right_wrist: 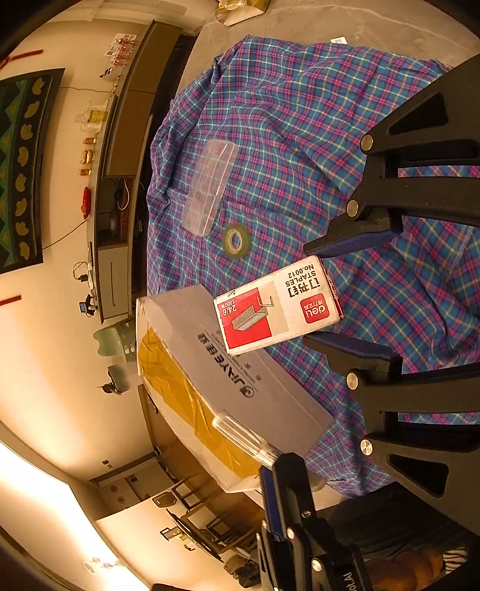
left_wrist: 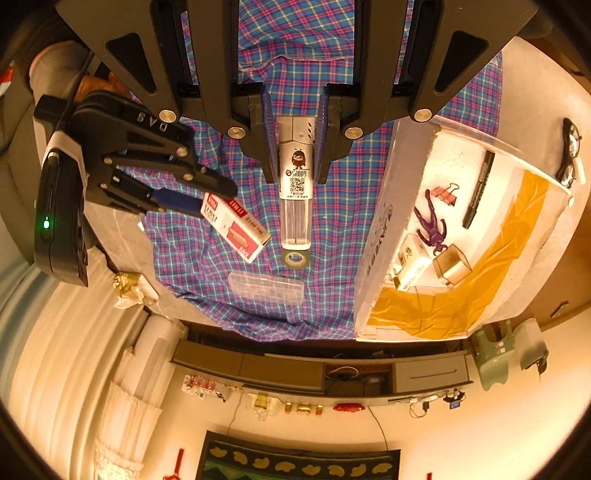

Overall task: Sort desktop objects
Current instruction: 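Lift and carry the glue tube and staple box over the cardboard box with both tools, then open both tools to drop the glue tube and staple box into the box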

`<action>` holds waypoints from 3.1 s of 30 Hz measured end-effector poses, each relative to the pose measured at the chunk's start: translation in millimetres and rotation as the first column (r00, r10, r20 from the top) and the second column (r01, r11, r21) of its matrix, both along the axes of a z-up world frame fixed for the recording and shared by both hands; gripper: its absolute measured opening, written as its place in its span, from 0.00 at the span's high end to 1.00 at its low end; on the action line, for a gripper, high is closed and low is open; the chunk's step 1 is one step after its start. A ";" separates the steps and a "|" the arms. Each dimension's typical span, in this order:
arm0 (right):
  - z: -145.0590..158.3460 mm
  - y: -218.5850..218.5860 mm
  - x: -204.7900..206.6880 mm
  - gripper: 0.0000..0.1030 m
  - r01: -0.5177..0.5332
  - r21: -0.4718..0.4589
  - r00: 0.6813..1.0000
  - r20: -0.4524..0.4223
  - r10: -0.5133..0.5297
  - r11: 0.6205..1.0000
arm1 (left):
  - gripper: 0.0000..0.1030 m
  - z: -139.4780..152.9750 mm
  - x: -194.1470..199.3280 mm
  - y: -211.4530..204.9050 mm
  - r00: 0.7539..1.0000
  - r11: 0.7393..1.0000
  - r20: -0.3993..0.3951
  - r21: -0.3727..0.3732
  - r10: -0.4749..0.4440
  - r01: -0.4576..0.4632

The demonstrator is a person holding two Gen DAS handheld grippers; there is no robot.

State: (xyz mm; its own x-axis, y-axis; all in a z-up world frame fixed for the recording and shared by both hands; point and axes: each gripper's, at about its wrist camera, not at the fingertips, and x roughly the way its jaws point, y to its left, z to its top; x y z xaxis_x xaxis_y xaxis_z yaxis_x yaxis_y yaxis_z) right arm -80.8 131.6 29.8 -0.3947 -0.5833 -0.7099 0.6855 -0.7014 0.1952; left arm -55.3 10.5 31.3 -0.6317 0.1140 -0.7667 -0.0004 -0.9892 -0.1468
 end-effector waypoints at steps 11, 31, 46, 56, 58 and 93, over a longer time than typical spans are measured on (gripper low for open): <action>13.4 -28.4 23.8 0.58 -0.052 0.029 0.998 -0.031 0.053 0.998 | 0.81 4.4 8.0 -34.7 0.999 0.998 -0.009 0.052 0.039 -0.039; 48.7 -89.3 39.9 0.58 -0.128 0.101 0.986 -0.093 0.138 0.987 | 0.81 -3.8 12.3 -109.9 0.991 0.983 -0.013 0.133 0.130 -0.127; 65.3 -136.0 44.8 0.58 -0.175 0.163 0.971 -0.132 0.197 0.971 | 0.81 -7.1 8.2 -166.9 0.979 0.961 -0.017 0.196 0.205 -0.198; 68.7 -165.4 37.3 0.58 -0.200 0.210 0.962 -0.142 0.233 0.957 | 0.81 -11.8 -1.6 -196.1 0.967 0.940 -0.011 0.237 0.256 -0.246; 67.8 -170.4 34.8 0.58 -0.203 0.218 0.961 -0.141 0.236 0.955 | 0.81 -14.1 -4.7 -202.3 0.964 0.935 -0.004 0.243 0.268 -0.259; 36.4 -286.2 -56.5 0.58 -0.212 0.375 0.968 -0.048 0.247 0.903 | 0.81 -39.9 -87.2 -267.1 0.926 0.857 0.135 0.353 0.351 -0.376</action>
